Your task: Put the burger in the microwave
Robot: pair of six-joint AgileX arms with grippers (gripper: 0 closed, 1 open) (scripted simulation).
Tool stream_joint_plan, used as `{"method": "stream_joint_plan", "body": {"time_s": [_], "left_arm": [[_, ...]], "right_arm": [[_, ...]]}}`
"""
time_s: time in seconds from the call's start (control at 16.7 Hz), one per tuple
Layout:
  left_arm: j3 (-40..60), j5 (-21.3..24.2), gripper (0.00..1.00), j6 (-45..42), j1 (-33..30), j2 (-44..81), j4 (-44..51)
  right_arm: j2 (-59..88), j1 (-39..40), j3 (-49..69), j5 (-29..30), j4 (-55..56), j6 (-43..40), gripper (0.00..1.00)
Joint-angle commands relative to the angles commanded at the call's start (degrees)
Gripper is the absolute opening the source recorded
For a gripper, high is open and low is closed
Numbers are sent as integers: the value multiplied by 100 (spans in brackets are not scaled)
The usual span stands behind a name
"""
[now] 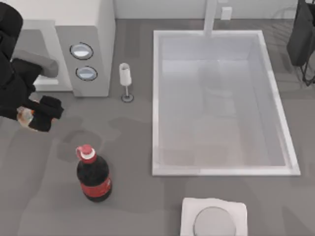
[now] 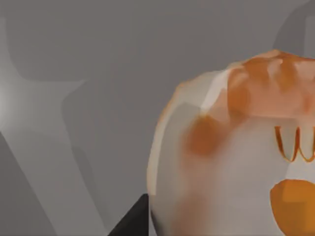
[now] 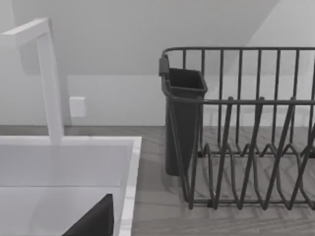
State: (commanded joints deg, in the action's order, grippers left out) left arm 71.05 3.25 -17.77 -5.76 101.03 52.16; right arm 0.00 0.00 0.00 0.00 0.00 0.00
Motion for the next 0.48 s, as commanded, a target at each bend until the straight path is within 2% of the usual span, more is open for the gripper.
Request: {"method": "stream_joint_plan", "body": {"time_s": [0.24,0.48], "left_arm": [[-152,217,0,223,182,560,-1761],[-436,359,0,553,490,1112,-4404]], "right_arm": [[0,0,0,0,0,0,100],[0,0,0,0,0,0,100]]}}
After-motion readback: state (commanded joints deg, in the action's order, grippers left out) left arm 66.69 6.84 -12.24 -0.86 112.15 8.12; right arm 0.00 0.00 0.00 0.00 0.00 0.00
